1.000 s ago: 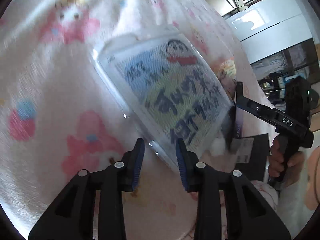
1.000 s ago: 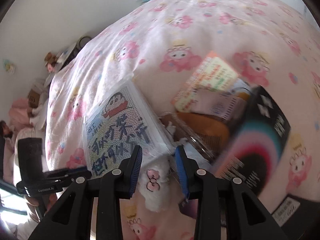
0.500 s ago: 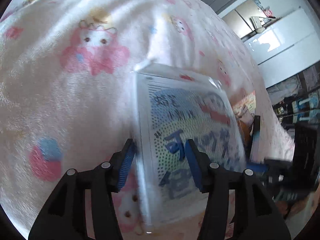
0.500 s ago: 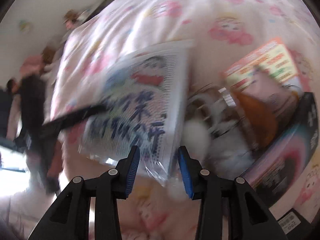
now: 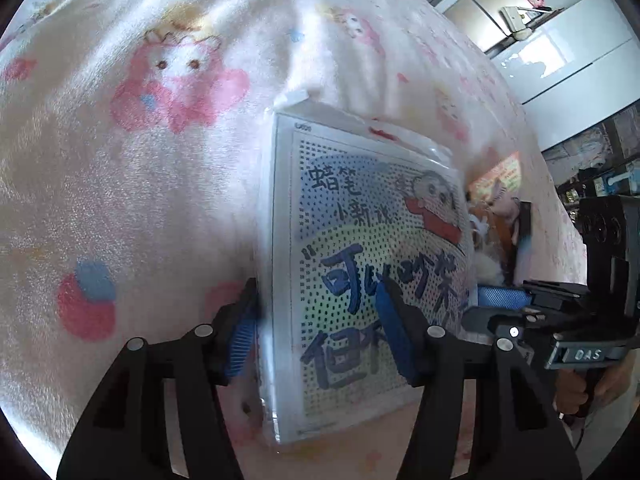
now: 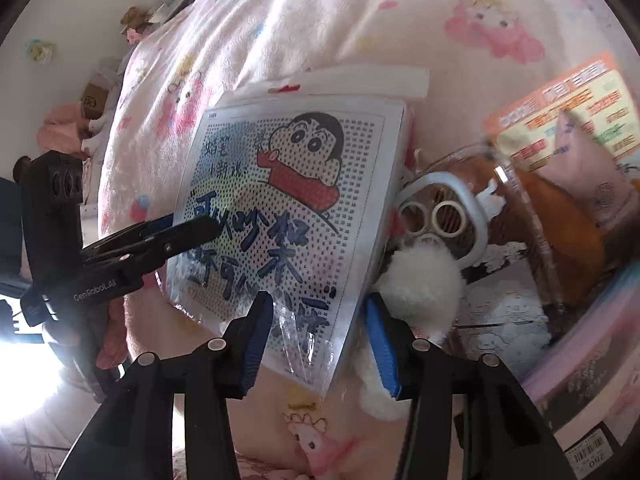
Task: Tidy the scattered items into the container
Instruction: 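Carry the bead-art kit with the left gripper over the open box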
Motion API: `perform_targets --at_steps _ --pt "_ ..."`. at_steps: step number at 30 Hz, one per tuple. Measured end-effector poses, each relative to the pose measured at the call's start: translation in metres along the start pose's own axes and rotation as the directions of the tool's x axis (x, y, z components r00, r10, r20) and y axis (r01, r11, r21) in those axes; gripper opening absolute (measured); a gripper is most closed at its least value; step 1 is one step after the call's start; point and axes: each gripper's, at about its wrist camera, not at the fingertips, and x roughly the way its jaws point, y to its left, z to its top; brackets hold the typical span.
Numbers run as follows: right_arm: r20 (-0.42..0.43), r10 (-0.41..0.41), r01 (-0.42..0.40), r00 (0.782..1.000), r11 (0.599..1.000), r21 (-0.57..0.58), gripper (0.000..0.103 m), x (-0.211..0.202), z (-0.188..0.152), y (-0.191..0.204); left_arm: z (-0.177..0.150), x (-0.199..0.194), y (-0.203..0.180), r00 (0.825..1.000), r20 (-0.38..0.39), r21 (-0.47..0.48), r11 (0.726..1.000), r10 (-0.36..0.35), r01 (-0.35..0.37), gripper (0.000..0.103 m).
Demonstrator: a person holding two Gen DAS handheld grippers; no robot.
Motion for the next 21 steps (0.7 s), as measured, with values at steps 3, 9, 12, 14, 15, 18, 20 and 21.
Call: perform_targets --at_steps 3,9,12,14,15,18,20,21 --pt "0.079 -0.027 0.026 0.997 0.999 0.021 0.042 -0.020 -0.008 0.010 -0.006 -0.024 -0.015 0.998 0.022 0.053 0.997 -0.053 0.051 0.054" --pt "0.305 -0.031 0.005 0.952 0.996 0.086 0.042 -0.090 -0.057 0.027 -0.002 -0.065 -0.085 0.985 0.054 0.209 0.967 -0.164 0.149 0.054" --pt "0.395 -0.068 0.017 0.916 0.991 0.129 0.042 -0.135 -0.099 0.017 -0.002 -0.067 -0.133 0.978 0.022 0.281 0.940 -0.207 0.192 0.053" --pt "0.443 -0.091 0.017 0.892 0.985 0.169 0.042 -0.161 -0.129 0.010 -0.007 -0.069 -0.164 0.969 -0.003 0.323 0.917 -0.248 0.236 0.051" --pt "0.466 -0.102 0.015 0.879 0.982 0.188 0.042 -0.182 -0.147 -0.001 -0.014 -0.076 -0.172 0.963 -0.017 0.341 0.904 -0.267 0.257 0.051" --pt "0.528 -0.138 0.005 0.838 0.969 0.245 0.042 -0.231 -0.202 -0.037 -0.038 -0.081 -0.216 0.945 -0.072 0.413 0.853 -0.318 0.319 0.051" --pt "0.555 -0.170 0.003 0.814 0.957 0.289 0.041 -0.246 -0.235 -0.041 -0.056 -0.078 -0.251 0.938 -0.121 0.453 0.823 -0.325 0.344 0.051" --pt "0.563 -0.188 0.005 0.805 0.951 0.310 0.041 -0.254 -0.249 -0.046 -0.065 -0.078 -0.263 0.937 -0.140 0.464 0.814 -0.321 0.348 0.051"
